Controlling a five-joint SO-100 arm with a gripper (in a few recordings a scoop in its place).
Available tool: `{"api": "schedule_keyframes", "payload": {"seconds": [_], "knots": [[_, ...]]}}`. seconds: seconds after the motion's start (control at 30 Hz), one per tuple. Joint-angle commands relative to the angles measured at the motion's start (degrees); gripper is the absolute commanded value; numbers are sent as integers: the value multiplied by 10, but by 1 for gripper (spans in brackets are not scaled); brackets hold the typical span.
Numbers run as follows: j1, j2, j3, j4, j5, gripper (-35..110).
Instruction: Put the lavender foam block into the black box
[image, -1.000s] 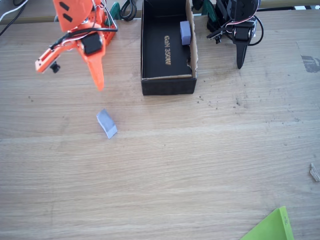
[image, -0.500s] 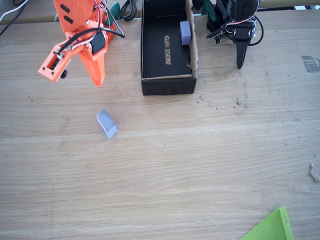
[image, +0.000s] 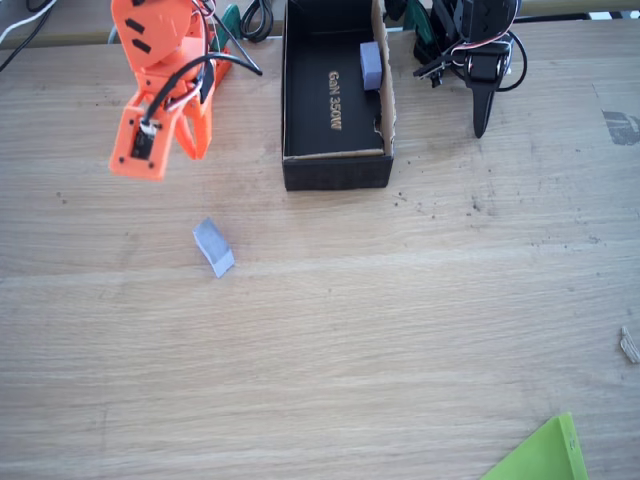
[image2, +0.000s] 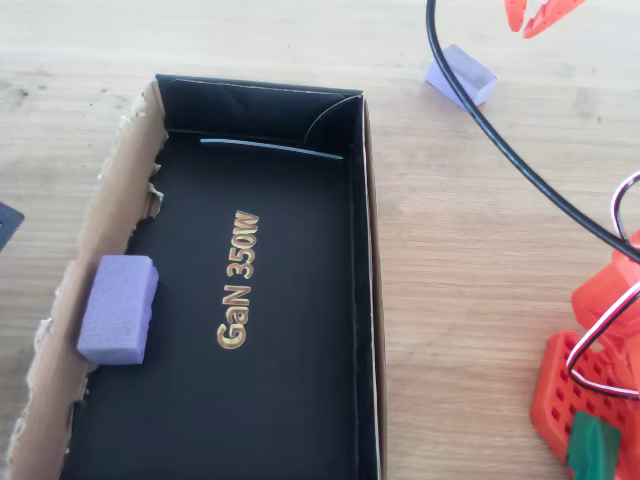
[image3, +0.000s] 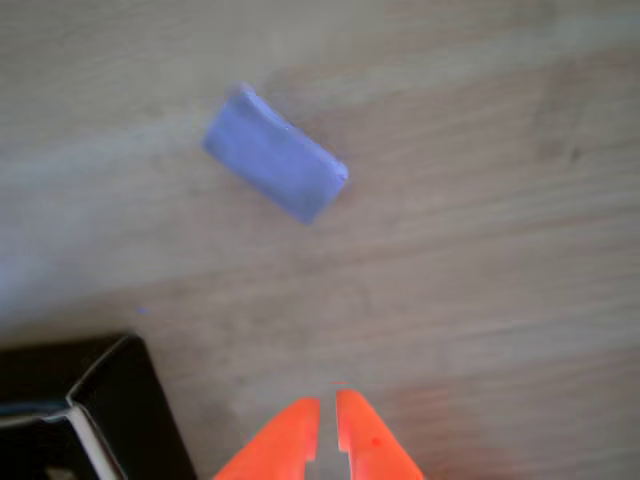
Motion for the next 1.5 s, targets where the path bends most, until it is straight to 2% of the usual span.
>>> {"api": "schedule_keyframes", "payload": {"seconds": [0.0, 0.43, 1.47], "knots": [[4, 4, -28, 27, 29, 0], [2, -10, -38, 31, 28, 0], [33, -189, -247, 67, -46, 0]]}}
